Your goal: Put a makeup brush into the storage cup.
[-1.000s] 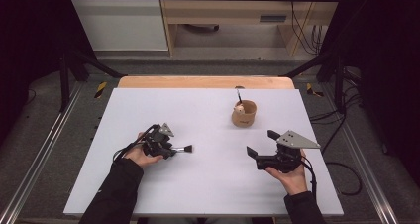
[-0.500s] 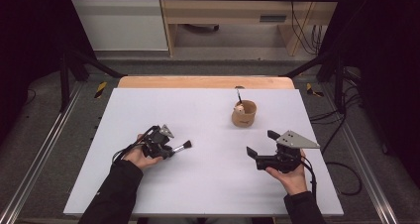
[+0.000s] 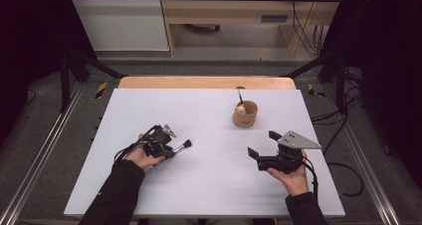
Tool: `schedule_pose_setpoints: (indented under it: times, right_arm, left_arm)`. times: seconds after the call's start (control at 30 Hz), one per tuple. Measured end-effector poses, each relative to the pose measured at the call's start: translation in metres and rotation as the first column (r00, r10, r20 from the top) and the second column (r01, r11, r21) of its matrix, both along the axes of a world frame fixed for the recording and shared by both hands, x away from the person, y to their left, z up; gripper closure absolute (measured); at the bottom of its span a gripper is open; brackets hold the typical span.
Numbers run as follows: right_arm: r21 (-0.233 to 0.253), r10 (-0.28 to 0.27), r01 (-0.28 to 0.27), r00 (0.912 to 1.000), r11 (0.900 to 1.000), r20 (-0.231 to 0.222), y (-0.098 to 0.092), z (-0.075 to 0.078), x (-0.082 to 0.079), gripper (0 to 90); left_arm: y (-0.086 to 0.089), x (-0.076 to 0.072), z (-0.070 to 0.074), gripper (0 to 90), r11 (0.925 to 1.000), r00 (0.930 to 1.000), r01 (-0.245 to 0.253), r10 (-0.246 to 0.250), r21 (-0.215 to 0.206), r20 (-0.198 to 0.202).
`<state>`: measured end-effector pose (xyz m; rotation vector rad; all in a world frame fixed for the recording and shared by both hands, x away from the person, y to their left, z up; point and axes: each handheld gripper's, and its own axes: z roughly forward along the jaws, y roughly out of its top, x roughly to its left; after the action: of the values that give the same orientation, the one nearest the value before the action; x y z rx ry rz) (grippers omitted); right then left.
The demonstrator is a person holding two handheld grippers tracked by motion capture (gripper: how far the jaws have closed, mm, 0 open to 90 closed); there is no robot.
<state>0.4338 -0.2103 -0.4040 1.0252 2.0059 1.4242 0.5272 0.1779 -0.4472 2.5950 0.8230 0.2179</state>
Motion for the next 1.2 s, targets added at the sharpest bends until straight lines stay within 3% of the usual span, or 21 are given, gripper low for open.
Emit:
schedule_pose_setpoints:
  times: [0.13, 0.23, 0.37, 0.83, 1.2]
  right_arm:
    - [0.002, 0.001, -0.001, 1.0000, 1.000, 0.001, -0.001, 0.000, 0.000, 7.0]
    - [0.004, 0.001, -0.001, 1.0000, 1.000, -0.001, -0.001, 0.001, 0.000, 6.9]
    - [0.004, 0.001, -0.001, 1.0000, 1.000, 0.001, -0.001, 0.001, 0.000, 6.9]
    - [0.008, -0.002, 0.002, 1.0000, 1.000, -0.003, -0.002, 0.002, 0.000, 6.9]
    - [0.009, 0.002, -0.002, 1.0000, 1.000, -0.008, -0.002, 0.002, 0.000, 6.9]
  left_arm:
    - [-0.006, 0.005, 0.005, 66.5, 0.9998, 0.9999, 0.014, -0.014, 0.011, -0.005]
    - [-0.012, 0.006, 0.005, 66.5, 0.9980, 0.9995, 0.027, -0.026, 0.058, -0.017]
    - [-0.011, 0.006, 0.001, 67.1, 0.9963, 0.9986, 0.025, -0.021, 0.082, -0.049]
    - [-0.007, 0.004, 0.002, 77.1, 0.9962, 0.9963, 0.028, -0.021, 0.083, -0.084]
    - [-0.010, 0.003, 0.002, 77.8, 0.9939, 0.9969, 0.035, -0.027, 0.105, -0.074]
